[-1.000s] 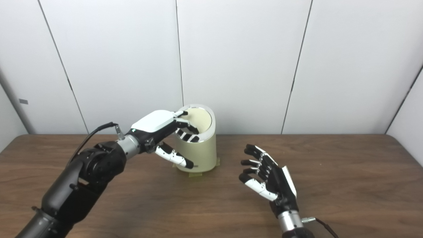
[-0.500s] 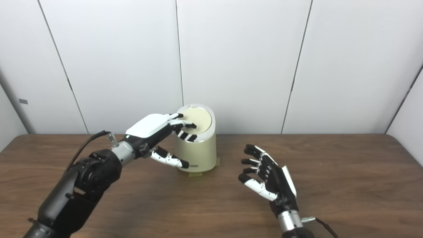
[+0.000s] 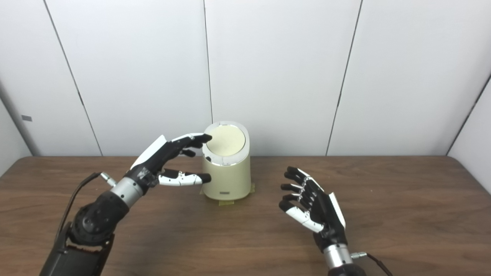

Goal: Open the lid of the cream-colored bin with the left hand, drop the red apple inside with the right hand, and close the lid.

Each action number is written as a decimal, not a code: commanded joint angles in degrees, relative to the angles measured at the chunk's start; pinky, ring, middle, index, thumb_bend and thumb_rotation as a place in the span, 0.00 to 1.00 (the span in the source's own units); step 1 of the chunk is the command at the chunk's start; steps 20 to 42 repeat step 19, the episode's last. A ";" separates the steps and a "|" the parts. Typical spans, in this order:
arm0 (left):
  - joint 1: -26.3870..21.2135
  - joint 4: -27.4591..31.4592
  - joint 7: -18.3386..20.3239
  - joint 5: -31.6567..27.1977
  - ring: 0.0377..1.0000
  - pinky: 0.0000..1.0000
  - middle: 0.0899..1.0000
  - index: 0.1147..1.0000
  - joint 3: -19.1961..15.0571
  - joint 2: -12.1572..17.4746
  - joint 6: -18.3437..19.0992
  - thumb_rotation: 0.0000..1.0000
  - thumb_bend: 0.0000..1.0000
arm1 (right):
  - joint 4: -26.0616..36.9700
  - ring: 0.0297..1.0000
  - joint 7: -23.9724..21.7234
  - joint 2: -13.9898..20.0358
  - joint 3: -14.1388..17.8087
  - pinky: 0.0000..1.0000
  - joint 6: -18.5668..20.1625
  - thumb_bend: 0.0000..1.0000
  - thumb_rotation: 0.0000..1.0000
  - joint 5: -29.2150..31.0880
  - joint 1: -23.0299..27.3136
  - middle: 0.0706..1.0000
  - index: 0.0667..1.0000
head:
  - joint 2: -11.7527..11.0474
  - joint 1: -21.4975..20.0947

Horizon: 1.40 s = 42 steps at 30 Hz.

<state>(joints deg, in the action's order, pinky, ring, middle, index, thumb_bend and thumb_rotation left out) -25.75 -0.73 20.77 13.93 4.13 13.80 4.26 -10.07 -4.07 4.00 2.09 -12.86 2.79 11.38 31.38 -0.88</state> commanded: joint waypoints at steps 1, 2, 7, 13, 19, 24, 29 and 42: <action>-0.15 2.79 -2.53 -3.37 0.83 0.77 0.85 0.83 -2.12 -0.62 -0.62 0.30 0.77 | 0.34 0.70 -0.02 0.42 0.30 0.59 -2.09 0.80 0.47 0.38 0.99 0.80 0.79 | 0.14 -0.04; 0.98 3.01 -3.14 -4.70 0.83 0.77 0.85 0.83 -3.01 -1.04 -0.95 0.29 0.77 | 0.47 0.70 -0.14 0.36 0.37 0.59 -1.87 0.80 0.47 0.79 0.95 0.80 0.79 | 0.15 -0.04; 5.74 3.17 -4.92 -10.07 0.81 0.75 0.83 0.84 -5.76 -2.34 -3.11 0.32 0.73 | 1.35 0.71 -0.04 0.72 0.18 0.59 -1.25 0.80 0.47 0.24 0.68 0.80 0.80 | 0.22 -0.11; 10.08 1.29 -8.91 -11.89 0.73 0.68 0.77 0.82 -7.02 -4.86 -7.95 0.30 0.72 | 2.17 0.70 0.05 0.92 0.21 0.59 -0.97 0.80 0.46 0.04 0.49 0.80 0.79 | 0.29 -0.25; 12.50 -2.20 -13.41 -11.08 0.64 0.56 0.70 0.81 -6.80 -7.63 -12.35 0.23 0.67 | 1.99 0.71 -0.10 1.15 0.35 0.60 -1.34 0.77 0.43 0.38 0.25 0.80 0.81 | 0.25 -0.34; 12.50 -2.20 -13.41 -11.08 0.64 0.56 0.70 0.81 -6.80 -7.63 -12.35 0.23 0.67 | 1.99 0.71 -0.10 1.15 0.35 0.60 -1.34 0.77 0.43 0.38 0.25 0.80 0.81 | 0.25 -0.34; 12.50 -2.20 -13.41 -11.08 0.64 0.56 0.70 0.81 -6.80 -7.63 -12.35 0.23 0.67 | 1.99 0.71 -0.10 1.15 0.35 0.60 -1.34 0.77 0.43 0.38 0.25 0.80 0.81 | 0.25 -0.34; 12.50 -2.20 -13.41 -11.08 0.64 0.56 0.70 0.81 -6.80 -7.63 -12.35 0.23 0.67 | 1.99 0.71 -0.10 1.15 0.35 0.60 -1.34 0.77 0.43 0.38 0.25 0.80 0.81 | 0.25 -0.34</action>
